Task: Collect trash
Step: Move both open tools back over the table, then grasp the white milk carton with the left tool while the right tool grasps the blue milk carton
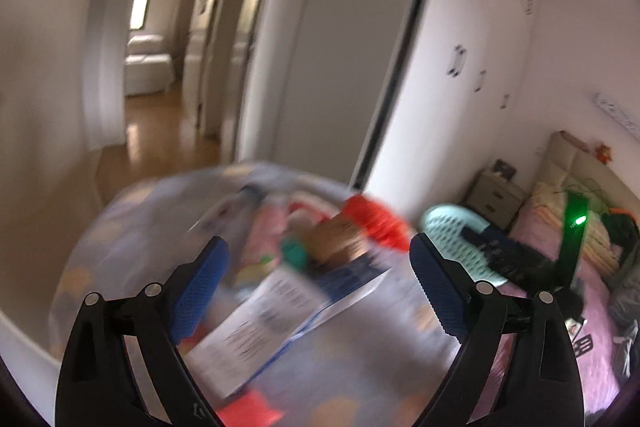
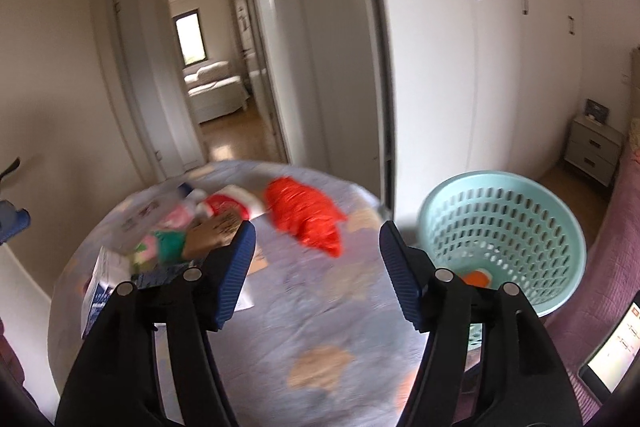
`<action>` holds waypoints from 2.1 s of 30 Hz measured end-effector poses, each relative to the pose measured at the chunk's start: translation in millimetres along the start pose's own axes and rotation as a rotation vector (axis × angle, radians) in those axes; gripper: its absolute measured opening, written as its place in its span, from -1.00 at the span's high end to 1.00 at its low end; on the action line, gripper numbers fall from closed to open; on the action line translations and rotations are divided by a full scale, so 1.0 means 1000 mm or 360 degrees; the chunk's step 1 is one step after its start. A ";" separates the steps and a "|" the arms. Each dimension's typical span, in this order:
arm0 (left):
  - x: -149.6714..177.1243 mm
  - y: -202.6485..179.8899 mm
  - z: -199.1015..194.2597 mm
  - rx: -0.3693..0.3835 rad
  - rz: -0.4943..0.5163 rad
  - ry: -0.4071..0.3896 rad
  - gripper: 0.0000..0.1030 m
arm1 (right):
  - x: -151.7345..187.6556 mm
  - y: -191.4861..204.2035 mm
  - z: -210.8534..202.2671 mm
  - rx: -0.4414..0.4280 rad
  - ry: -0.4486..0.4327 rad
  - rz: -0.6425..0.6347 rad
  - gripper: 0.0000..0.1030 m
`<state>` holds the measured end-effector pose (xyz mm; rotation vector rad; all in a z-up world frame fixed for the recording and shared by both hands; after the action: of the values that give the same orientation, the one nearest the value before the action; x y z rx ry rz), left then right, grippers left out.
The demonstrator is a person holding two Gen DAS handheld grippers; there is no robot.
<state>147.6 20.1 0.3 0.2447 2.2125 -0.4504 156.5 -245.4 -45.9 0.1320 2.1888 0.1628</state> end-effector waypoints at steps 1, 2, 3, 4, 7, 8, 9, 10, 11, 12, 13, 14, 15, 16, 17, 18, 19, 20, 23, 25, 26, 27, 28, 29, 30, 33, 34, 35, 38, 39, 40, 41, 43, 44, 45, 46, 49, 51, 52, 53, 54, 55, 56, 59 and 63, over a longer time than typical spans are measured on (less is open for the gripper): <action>0.006 0.009 0.003 -0.0017 -0.0007 0.0027 -0.73 | 0.002 0.007 0.002 -0.0015 0.0009 -0.0014 -0.18; 0.013 0.017 0.007 -0.0009 0.0004 0.0069 -0.73 | 0.005 0.014 0.005 -0.0028 0.0025 -0.0035 -0.18; 0.019 0.022 0.012 0.0002 0.0014 0.0116 -0.73 | 0.006 0.018 0.008 -0.0033 0.0035 -0.0049 -0.18; 0.027 0.028 0.020 0.0008 0.0024 0.0180 -0.73 | 0.008 0.023 0.011 -0.0041 0.0050 -0.0069 -0.18; 0.047 0.041 0.038 -0.0031 0.0062 0.0301 -0.73 | 0.012 0.035 0.023 -0.0082 0.0111 -0.0085 -0.19; 0.053 0.042 0.043 -0.0032 0.0071 0.0334 -0.73 | 0.014 0.035 0.026 -0.0101 0.0128 -0.0083 -0.19; 0.057 0.045 0.047 -0.0034 0.0075 0.0352 -0.73 | 0.015 0.038 0.030 -0.0138 0.0154 -0.0079 -0.19; 0.062 0.050 0.050 -0.0040 0.0085 0.0369 -0.73 | 0.016 0.042 0.035 -0.0174 0.0181 -0.0078 -0.19; 0.067 0.051 0.054 -0.0044 0.0092 0.0386 -0.73 | 0.017 0.044 0.039 -0.0189 0.0197 -0.0079 -0.19; 0.069 0.054 0.059 -0.0041 0.0098 0.0414 -0.73 | 0.018 0.050 0.044 -0.0206 0.0220 -0.0085 -0.19; 0.073 0.055 0.060 -0.0043 0.0102 0.0428 -0.73 | 0.018 0.053 0.048 -0.0218 0.0236 -0.0089 -0.19; 0.076 0.056 0.063 -0.0049 0.0108 0.0439 -0.73 | 0.018 0.056 0.052 -0.0235 0.0251 -0.0093 -0.19; 0.077 0.057 0.064 -0.0053 0.0115 0.0443 -0.73 | 0.017 0.059 0.056 -0.0244 0.0265 -0.0099 -0.19; 0.078 0.057 0.065 -0.0056 0.0122 0.0441 -0.73 | 0.017 0.062 0.061 -0.0239 0.0280 -0.0108 -0.19; 0.078 0.057 0.067 -0.0055 0.0126 0.0443 -0.73 | 0.017 0.064 0.066 -0.0235 0.0290 -0.0114 -0.19; 0.080 0.057 0.071 -0.0053 0.0132 0.0448 -0.73 | 0.017 0.068 0.071 -0.0238 0.0309 -0.0122 -0.19; 0.081 0.055 0.072 -0.0050 0.0150 0.0454 -0.73 | 0.017 0.070 0.076 -0.0249 0.0328 -0.0125 -0.19; 0.082 0.053 0.073 -0.0054 0.0170 0.0458 -0.73 | 0.017 0.071 0.079 -0.0253 0.0339 -0.0125 -0.19; 0.083 0.047 0.077 -0.0078 0.0209 0.0473 -0.69 | 0.020 0.077 0.092 -0.0281 0.0386 -0.0127 -0.19; 0.083 0.045 0.080 -0.0096 0.0218 0.0494 -0.58 | 0.023 0.080 0.098 -0.0313 0.0437 -0.0123 -0.18; 0.083 0.045 0.080 -0.0106 0.0221 0.0496 -0.51 | 0.025 0.082 0.101 -0.0339 0.0463 -0.0116 -0.18; 0.083 0.044 0.080 -0.0112 0.0222 0.0495 -0.50 | 0.027 0.083 0.100 -0.0366 0.0471 -0.0105 -0.17; 0.083 0.044 0.080 -0.0116 0.0221 0.0496 -0.46 | 0.027 0.083 0.098 -0.0376 0.0474 -0.0105 -0.13; 0.082 0.043 0.079 -0.0116 0.0220 0.0492 -0.37 | 0.028 0.084 0.096 -0.0380 0.0470 -0.0116 -0.05; 0.081 0.042 0.078 -0.0115 0.0220 0.0485 -0.27 | 0.030 0.085 0.093 -0.0378 0.0469 -0.0126 -0.03; 0.078 0.042 0.073 -0.0117 0.0199 0.0457 -0.12 | 0.035 0.082 0.086 -0.0405 0.0487 -0.0123 0.22; 0.076 0.042 0.071 -0.0110 0.0187 0.0445 -0.09 | 0.037 0.082 0.081 -0.0419 0.0488 -0.0126 0.25; 0.075 0.042 0.069 -0.0108 0.0181 0.0436 -0.05 | 0.039 0.082 0.078 -0.0426 0.0489 -0.0132 0.27; 0.070 0.041 0.065 -0.0112 0.0152 0.0405 -0.02 | 0.047 0.083 0.066 -0.0473 0.0510 -0.0149 0.27; 0.068 0.041 0.062 -0.0107 0.0133 0.0389 -0.02 | 0.049 0.085 0.064 -0.0491 0.0515 -0.0156 0.27; 0.066 0.041 0.061 -0.0103 0.0122 0.0378 -0.02 | 0.053 0.086 0.060 -0.0506 0.0516 -0.0171 0.27; 0.063 0.041 0.060 -0.0102 0.0111 0.0365 -0.02 | 0.057 0.088 0.054 -0.0518 0.0518 -0.0197 0.27; 0.060 0.043 0.058 -0.0110 0.0089 0.0347 -0.02 | 0.068 0.093 0.043 -0.0552 0.0539 -0.0271 0.27; 0.059 0.044 0.058 -0.0114 0.0077 0.0343 -0.02 | 0.074 0.096 0.036 -0.0593 0.0553 -0.0314 0.27; 0.058 0.045 0.057 -0.0115 0.0064 0.0340 -0.02 | 0.077 0.097 0.030 -0.0615 0.0550 -0.0342 0.27; 0.058 0.045 0.058 -0.0115 0.0057 0.0337 -0.02 | 0.080 0.097 0.025 -0.0608 0.0535 -0.0383 0.25; 0.056 0.048 0.058 -0.0124 0.0026 0.0328 -0.02 | 0.075 0.094 0.018 -0.0495 0.0446 -0.0500 -0.33; 0.054 0.051 0.059 -0.0131 -0.0011 0.0322 -0.02 | 0.065 0.098 0.021 -0.0442 0.0381 -0.0576 -0.38; 0.054 0.052 0.058 -0.0130 -0.0025 0.0319 -0.02 | 0.060 0.102 0.025 -0.0469 0.0374 -0.0611 -0.38; 0.053 0.054 0.057 -0.0128 -0.0041 0.0313 -0.02 | 0.056 0.106 0.030 -0.0484 0.0368 -0.0631 -0.39; 0.053 0.055 0.057 -0.0124 -0.0054 0.0310 -0.02 | 0.050 0.108 0.039 -0.0477 0.0365 -0.0638 -0.44; 0.052 0.057 0.056 -0.0121 -0.0070 0.0307 -0.02 | 0.046 0.110 0.049 -0.0476 0.0375 -0.0646 -0.46; 0.052 0.058 0.055 -0.0122 -0.0077 0.0306 -0.02 | 0.043 0.113 0.059 -0.0490 0.0406 -0.0649 -0.46; 0.050 0.061 0.053 -0.0140 -0.0083 0.0304 -0.02 | 0.048 0.117 0.079 -0.0534 0.0522 -0.0650 -0.46; 0.050 0.062 0.050 -0.0146 -0.0078 0.0290 -0.02 | 0.061 0.117 0.077 -0.0554 0.0539 -0.0657 -0.27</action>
<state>172.0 58.1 -82.1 0.1893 2.4152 -0.3642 187.8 -115.9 -119.8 -0.5765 2.4275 0.3474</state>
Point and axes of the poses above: each gripper's, at about its wrist camera, not at the fingertips, and z roughly the way its jaws point, y to its left, x to its underside, the point moved 6 cm from there along z, roughly the way its jaws point, and after that the axes turned 7 degrees about y, right-handed, at the moved point
